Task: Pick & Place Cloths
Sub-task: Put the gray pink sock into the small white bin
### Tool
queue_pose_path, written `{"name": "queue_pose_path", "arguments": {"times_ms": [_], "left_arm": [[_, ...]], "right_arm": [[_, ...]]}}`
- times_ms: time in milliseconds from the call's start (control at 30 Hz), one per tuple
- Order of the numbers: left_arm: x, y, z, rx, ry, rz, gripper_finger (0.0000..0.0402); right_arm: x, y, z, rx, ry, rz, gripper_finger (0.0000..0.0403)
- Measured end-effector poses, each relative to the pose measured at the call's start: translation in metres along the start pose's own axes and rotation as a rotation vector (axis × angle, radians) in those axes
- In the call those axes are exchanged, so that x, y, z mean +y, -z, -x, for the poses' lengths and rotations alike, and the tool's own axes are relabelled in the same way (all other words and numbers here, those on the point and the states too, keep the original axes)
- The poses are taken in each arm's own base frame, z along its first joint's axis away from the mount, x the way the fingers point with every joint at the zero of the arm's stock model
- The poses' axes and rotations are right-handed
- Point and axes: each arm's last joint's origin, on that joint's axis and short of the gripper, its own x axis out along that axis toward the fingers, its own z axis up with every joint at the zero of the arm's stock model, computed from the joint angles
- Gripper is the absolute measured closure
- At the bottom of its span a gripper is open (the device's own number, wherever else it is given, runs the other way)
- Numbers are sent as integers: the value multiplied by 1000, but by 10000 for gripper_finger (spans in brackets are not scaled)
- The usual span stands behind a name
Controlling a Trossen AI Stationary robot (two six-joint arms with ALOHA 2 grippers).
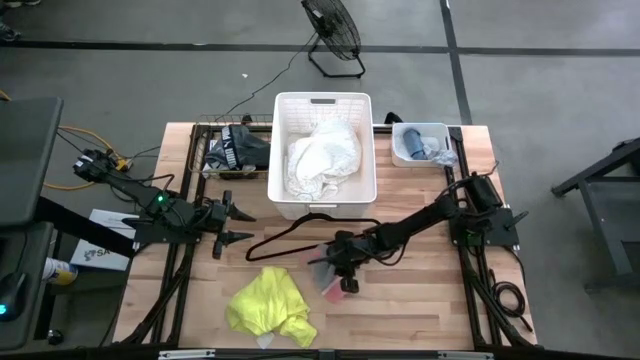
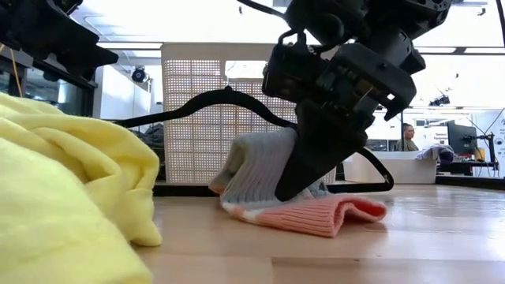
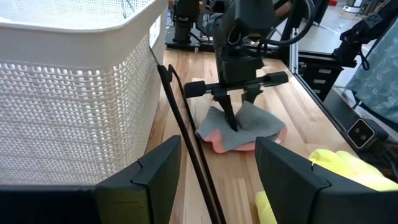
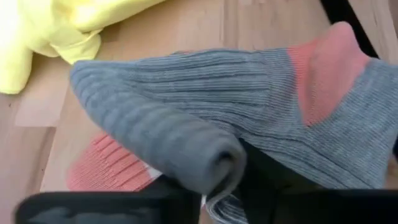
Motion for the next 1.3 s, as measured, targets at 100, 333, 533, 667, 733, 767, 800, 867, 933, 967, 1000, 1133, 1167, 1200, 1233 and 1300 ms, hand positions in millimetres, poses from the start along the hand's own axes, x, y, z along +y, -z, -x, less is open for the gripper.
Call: {"name": "queue_pose_path", "arguments": {"times_ms": [100, 333, 533, 667, 733, 767, 800, 867, 933, 967, 1000, 1133, 1167, 1200, 1233, 1300], "left_arm": [[0, 0, 0, 0, 0, 3, 201], [0, 0, 0, 0, 2, 3, 201], [0, 0, 0, 0, 3, 4, 201], [0, 0, 0, 0, 3, 4, 201], [0, 0, 0, 0, 3, 4, 201], [0, 0, 0, 0, 3, 4, 201], [0, 0, 0, 1, 3, 4, 201], [0, 0, 0, 0, 3, 4, 201], [0, 0, 0, 0, 3, 4, 201], [0, 0, 0, 0, 3, 4, 201], [0, 0, 0, 0, 3, 4, 201], [0, 0, 0, 0, 3, 4, 201], [0, 0, 0, 0, 3, 4, 201], [0, 0, 0, 0, 3, 4, 201], [0, 0, 0, 0, 3, 4, 201], [0, 0, 0, 0, 3, 4, 201]], "right_arm": [[0, 1, 0, 12, -12, -39, 356], [3, 1, 5, 41, -83, -124, 393], [9, -5, 20, 21, -118, -113, 396], [12, -11, 34, -7, -134, -106, 397], [16, -16, 44, -39, -153, -97, 397], [18, -19, 48, -57, -162, -86, 397], [19, -21, 53, -70, -169, -79, 397], [24, -23, 62, -91, -189, -68, 397], [29, -28, 74, -133, -210, -54, 397], [32, -31, 81, -156, -222, -44, 397], [35, -32, 87, -172, -230, -34, 397], [45, -37, 111, -257, -221, 18, 397], [47, -38, 118, -281, -215, 32, 397], [50, -39, 123, -307, -211, 42, 397], [51, -41, 129, -332, -202, 53, 397], [56, -41, 140, -374, -179, 77, 398]]}}
